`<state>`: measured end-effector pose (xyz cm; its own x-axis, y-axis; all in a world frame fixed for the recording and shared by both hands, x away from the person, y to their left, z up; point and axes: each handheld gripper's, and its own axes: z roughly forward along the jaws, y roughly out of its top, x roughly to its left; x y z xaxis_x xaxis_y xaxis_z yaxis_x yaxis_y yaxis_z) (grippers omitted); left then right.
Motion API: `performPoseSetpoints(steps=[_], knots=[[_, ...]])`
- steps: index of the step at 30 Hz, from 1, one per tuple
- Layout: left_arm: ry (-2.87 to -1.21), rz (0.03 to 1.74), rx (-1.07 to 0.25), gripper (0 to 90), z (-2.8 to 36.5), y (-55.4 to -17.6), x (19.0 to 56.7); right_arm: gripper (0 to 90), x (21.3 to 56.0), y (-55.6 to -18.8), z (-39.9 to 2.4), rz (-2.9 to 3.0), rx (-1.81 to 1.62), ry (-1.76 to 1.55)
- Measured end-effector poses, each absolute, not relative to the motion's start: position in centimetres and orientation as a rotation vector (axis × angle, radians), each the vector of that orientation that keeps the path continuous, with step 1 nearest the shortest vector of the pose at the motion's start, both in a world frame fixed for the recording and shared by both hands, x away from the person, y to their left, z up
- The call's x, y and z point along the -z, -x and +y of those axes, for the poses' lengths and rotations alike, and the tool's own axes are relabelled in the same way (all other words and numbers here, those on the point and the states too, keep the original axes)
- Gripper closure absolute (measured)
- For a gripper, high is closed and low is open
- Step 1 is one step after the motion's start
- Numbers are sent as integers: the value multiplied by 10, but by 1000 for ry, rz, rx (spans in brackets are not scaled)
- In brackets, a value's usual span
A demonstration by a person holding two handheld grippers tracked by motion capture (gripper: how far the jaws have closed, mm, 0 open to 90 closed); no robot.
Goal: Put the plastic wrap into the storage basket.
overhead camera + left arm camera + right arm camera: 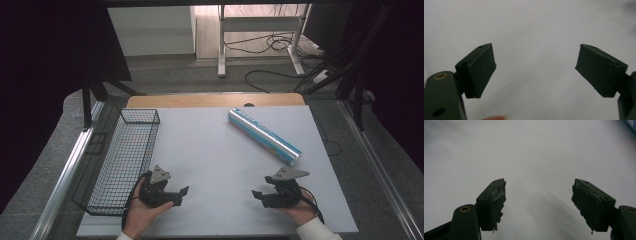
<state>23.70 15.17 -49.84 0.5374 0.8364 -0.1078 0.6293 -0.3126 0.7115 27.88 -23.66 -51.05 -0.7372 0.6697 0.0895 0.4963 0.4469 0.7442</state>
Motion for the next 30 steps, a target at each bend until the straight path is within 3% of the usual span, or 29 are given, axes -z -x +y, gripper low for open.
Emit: performPoseSetpoints(steps=[18,26,30], knots=[[-2089,1161,-304,147,158,-234,504,252,500,-279,-224,2511,-1088,-953],[-2068,1119,-296,142,153,-224,496,287,485,-278,-210,2557,-1029,-856],[-2093,1107,-263,144,149,-230,501,308,474,-295,-205,2585,-976,-856]])
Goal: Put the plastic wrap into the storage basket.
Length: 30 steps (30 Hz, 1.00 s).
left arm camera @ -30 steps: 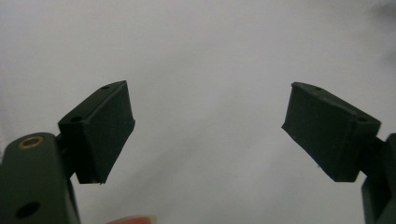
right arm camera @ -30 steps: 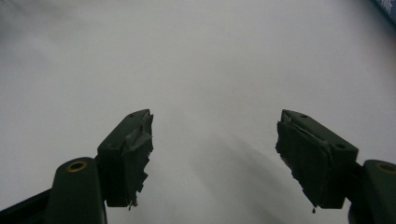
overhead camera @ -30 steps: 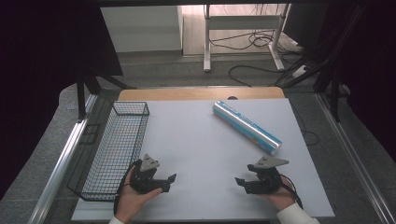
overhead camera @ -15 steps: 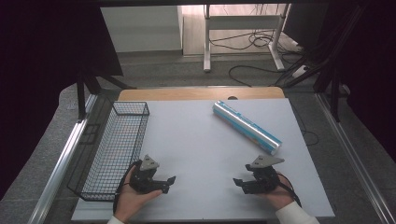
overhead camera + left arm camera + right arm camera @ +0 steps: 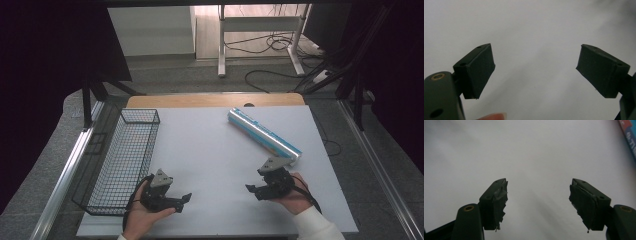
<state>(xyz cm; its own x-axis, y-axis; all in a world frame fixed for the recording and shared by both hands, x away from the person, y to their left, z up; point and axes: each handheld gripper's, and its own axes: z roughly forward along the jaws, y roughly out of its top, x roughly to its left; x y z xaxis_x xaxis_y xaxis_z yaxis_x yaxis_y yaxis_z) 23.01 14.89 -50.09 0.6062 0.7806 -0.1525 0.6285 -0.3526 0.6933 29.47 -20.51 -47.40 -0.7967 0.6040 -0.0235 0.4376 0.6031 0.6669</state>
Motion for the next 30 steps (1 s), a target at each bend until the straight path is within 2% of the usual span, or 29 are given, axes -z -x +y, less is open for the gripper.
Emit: performPoseSetpoints(steps=[9,13,20,30], knots=[[-2098,1097,-253,146,147,-232,502,322,464,-332,-210,2598,-904,-921],[-2108,1081,-256,146,144,-229,502,306,447,-352,-210,2560,-939,-931],[-2104,1100,-262,145,148,-230,504,289,447,-382,-224,2555,-874,-966],[-2129,1089,-266,140,143,-231,509,284,451,-401,-229,2453,-872,-1010]])
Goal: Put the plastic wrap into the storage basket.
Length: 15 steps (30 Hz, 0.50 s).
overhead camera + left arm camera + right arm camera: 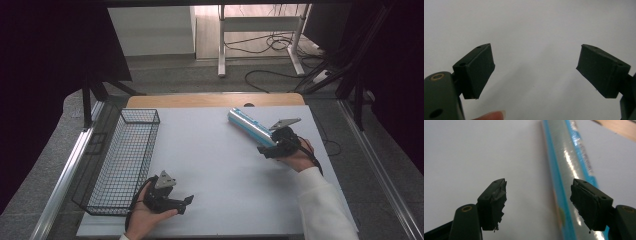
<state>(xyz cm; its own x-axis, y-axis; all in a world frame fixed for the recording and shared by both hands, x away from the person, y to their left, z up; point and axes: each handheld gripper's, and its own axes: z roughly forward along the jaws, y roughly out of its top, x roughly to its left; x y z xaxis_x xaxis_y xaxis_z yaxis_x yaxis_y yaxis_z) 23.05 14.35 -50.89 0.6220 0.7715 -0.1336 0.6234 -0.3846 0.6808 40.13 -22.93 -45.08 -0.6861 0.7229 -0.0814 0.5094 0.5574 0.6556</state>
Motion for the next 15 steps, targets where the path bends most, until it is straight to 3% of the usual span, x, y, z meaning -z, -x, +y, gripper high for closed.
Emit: performPoseSetpoints(steps=[15], knots=[[-2143,1091,-263,141,145,-232,512,258,454,-443,-220,2488,-736,-1014]])
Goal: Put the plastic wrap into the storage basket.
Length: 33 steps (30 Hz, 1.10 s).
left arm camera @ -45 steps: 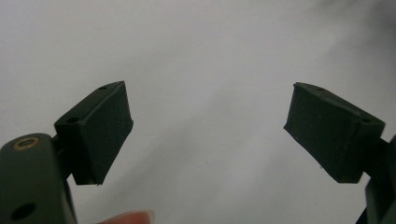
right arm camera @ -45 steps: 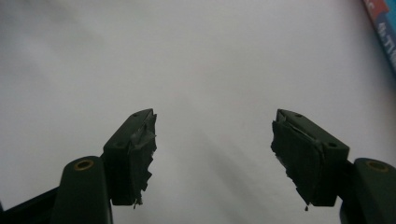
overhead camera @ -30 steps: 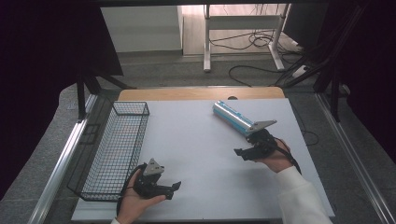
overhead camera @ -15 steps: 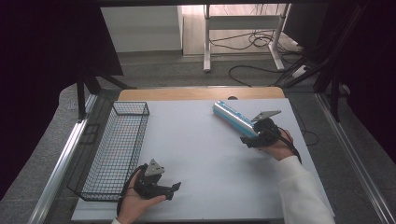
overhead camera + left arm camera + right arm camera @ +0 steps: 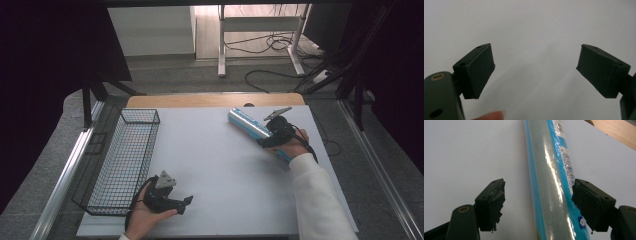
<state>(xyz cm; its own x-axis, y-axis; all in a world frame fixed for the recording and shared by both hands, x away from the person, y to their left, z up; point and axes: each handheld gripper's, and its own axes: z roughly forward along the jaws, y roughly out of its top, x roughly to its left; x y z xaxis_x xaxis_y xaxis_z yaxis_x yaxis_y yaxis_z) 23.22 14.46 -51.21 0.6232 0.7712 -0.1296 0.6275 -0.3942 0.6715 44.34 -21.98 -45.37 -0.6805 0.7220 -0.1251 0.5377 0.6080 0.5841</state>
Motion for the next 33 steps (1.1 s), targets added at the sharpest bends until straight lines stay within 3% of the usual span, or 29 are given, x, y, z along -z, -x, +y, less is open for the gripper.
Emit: performPoseSetpoints(steps=[22,25,33], knots=[[-2162,1088,-260,149,146,-233,515,235,477,-496,-205,2615,-536,-1023],[-2170,1084,-259,149,146,-233,516,298,485,-499,-199,2639,-452,-1032],[-2166,1092,-261,150,147,-232,516,314,486,-498,-196,2628,-421,-1037]])
